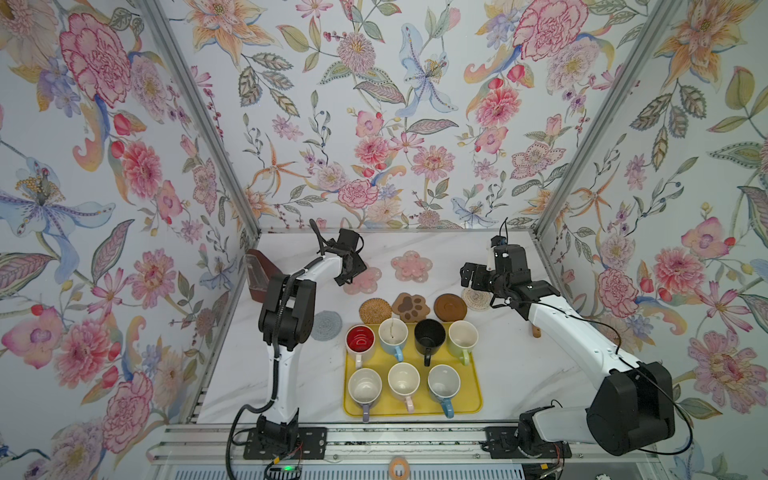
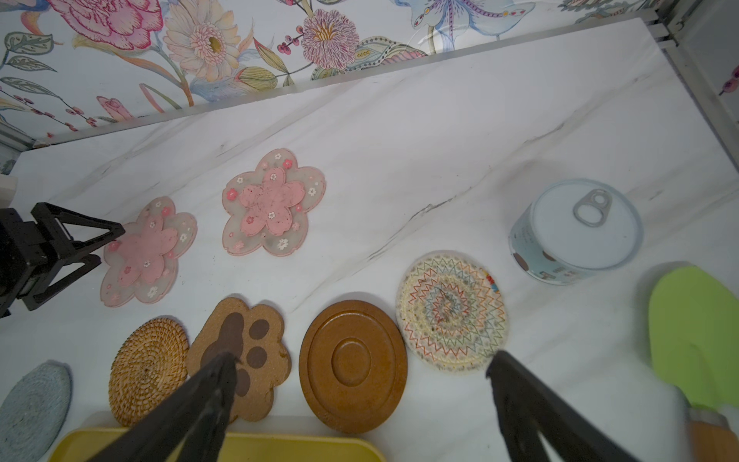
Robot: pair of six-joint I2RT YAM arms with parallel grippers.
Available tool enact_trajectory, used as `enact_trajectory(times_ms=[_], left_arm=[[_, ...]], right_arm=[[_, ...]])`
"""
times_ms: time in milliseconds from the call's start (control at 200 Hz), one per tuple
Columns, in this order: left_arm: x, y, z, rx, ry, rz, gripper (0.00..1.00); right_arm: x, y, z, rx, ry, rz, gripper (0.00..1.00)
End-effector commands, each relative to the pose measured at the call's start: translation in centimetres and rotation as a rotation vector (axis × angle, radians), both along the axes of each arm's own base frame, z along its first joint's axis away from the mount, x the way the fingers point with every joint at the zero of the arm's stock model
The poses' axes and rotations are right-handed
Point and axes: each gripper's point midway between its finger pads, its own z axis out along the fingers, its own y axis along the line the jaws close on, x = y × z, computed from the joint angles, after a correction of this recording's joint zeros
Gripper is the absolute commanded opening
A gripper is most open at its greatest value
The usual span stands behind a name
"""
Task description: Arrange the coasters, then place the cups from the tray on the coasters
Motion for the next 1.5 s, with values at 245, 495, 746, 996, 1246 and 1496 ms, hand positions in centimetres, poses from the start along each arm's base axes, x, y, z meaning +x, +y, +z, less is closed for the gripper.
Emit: enact_trajectory(times_ms=[245, 495, 746, 996, 1246, 1496], left_arm=[[-4.3, -0.7, 3.3, -0.046, -0.023, -0.039, 0.71], [-6.5, -3.2, 1.6, -0.080, 0.011, -0.062, 0.71], [-6.8, -4.7, 0.6, -0.087, 0.028, -0.077, 0.71], [-6.9, -4.8, -0.4, -0.082, 0.047, -0.076, 0.70], [-6.7, -4.9, -1.4, -0.083, 0.063, -0.074, 0.70], [-6.1, -5.3, -2.2, -0.085, 0.072, -0.075, 0.70]], right_arm=[[0.1, -0.1, 0.1, 0.020, -0.001, -0.011, 0.99], [0.0, -0.1, 0.3, 0.024, -0.006, -0.011, 0.99], [-0.2, -0.3, 0.4, 0.022, -0.009, -0.014, 0.99], [-0.4, -0.6, 0.4, 0.020, -0.010, -0.019, 0.99], [-0.6, -0.9, 0.3, 0.019, -0.009, -0.025, 0.99], [-0.7, -1.1, 0.2, 0.019, -0.007, -0.028, 0.99]])
